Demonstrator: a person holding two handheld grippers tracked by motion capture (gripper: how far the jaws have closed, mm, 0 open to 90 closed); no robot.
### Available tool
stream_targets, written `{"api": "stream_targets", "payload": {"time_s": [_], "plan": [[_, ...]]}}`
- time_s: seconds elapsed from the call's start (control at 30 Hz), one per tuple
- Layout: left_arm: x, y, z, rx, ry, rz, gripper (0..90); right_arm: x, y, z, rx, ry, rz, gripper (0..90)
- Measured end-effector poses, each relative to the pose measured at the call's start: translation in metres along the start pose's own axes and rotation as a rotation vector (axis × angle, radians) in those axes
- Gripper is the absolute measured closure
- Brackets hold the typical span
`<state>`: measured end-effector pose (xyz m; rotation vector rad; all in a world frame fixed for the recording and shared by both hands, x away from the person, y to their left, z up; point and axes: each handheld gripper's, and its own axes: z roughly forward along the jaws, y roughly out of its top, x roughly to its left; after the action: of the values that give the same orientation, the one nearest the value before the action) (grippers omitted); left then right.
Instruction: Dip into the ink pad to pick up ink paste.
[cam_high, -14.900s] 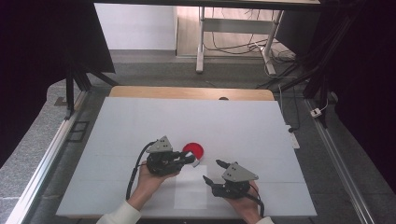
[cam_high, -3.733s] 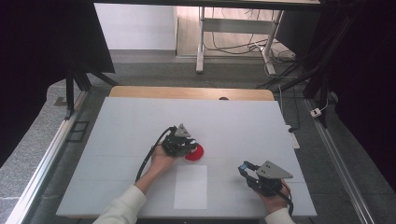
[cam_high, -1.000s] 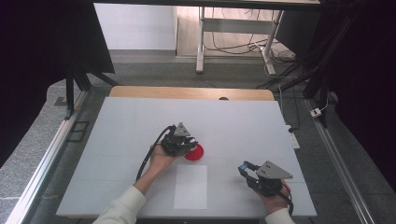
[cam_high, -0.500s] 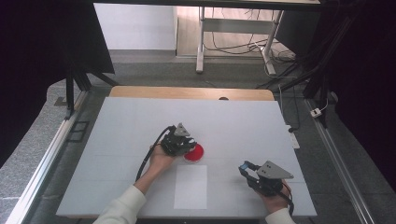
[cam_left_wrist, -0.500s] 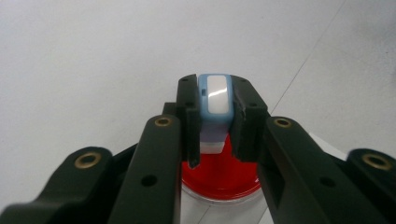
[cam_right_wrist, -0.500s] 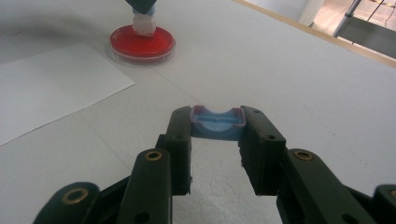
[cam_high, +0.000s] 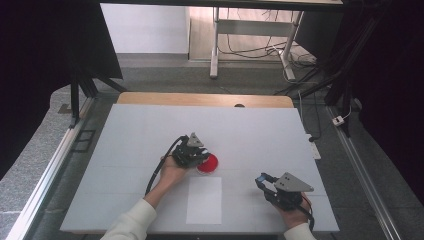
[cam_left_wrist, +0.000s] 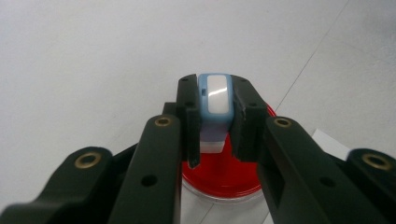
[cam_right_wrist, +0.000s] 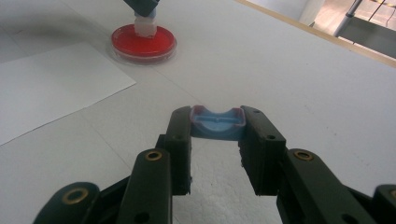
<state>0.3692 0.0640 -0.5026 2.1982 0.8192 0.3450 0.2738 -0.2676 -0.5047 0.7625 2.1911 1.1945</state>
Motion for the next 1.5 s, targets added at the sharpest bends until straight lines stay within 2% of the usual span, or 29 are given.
{"api": "stream_targets", "payload": {"time_s": [0.3, 0.53, 0.7, 1.3, 1.43, 1.5], "plan": [[0.000, -0.001, 0.002, 0.012, -0.003, -0.001, 75.8, 0.001, 0.000, 0.000, 0.000, 0.001, 0.000, 65.0], [-0.007, -0.001, 0.003, 0.018, 0.040, 0.031, 75.9, 0.001, 0.000, 0.002, 0.003, 0.003, -0.004, 65.1], [-0.005, -0.001, 0.003, 0.019, 0.028, 0.022, 76.0, 0.002, 0.000, 0.002, 0.005, 0.002, -0.003, 65.1], [-0.005, -0.002, 0.003, 0.018, 0.027, 0.022, 75.9, 0.002, 0.000, 0.003, 0.005, 0.005, -0.005, 65.1], [-0.007, 0.001, -0.003, 0.000, 0.037, 0.033, 75.8, 0.002, 0.000, 0.003, 0.004, 0.006, -0.005, 65.1], [-0.006, 0.003, -0.008, -0.029, 0.037, 0.025, 75.7, 0.002, 0.000, 0.002, 0.002, 0.005, -0.005, 65.0]]}}
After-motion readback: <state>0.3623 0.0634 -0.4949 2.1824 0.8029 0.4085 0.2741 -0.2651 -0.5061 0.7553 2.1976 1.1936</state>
